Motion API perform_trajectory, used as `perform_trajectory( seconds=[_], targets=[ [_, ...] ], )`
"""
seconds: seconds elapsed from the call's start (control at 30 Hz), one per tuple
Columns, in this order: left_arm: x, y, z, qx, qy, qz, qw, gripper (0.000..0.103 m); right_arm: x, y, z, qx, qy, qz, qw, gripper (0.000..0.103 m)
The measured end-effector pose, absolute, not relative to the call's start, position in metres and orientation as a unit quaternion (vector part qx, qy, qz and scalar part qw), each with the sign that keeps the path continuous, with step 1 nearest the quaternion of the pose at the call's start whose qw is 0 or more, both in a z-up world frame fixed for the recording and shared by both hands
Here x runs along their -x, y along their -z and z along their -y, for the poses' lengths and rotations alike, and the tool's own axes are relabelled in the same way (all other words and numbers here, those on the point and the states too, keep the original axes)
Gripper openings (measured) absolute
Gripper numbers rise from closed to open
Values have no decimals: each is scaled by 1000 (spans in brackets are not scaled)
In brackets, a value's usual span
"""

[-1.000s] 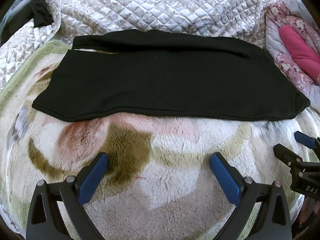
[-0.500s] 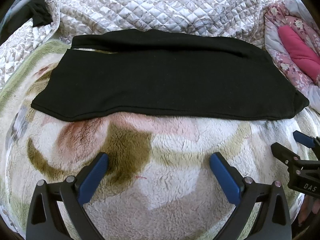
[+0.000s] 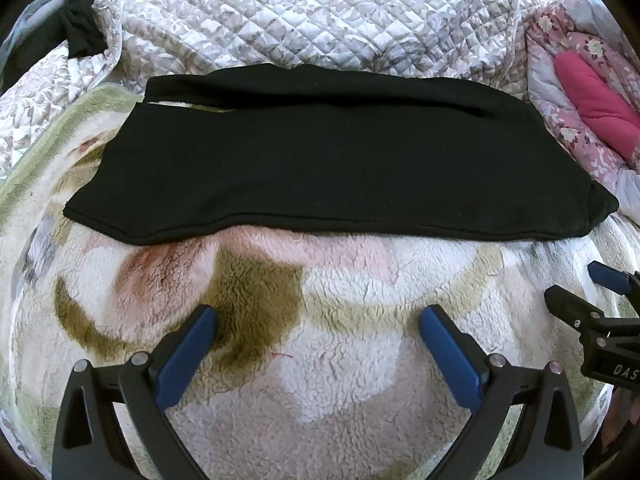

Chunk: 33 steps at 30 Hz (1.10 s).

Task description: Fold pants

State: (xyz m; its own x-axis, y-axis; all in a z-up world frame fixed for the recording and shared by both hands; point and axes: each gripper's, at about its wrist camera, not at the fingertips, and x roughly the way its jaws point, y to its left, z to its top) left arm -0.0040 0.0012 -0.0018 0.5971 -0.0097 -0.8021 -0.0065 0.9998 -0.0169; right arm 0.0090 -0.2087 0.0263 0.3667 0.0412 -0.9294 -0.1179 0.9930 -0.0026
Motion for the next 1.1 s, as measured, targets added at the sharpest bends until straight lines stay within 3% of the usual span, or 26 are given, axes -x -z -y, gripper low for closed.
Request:
perform_trajectory(
  seconds=[1.1],
  targets=[
    [6,3,2,4,-1,-439,898,103,-9,-26,210,34,-52,-560,826,97]
  ],
)
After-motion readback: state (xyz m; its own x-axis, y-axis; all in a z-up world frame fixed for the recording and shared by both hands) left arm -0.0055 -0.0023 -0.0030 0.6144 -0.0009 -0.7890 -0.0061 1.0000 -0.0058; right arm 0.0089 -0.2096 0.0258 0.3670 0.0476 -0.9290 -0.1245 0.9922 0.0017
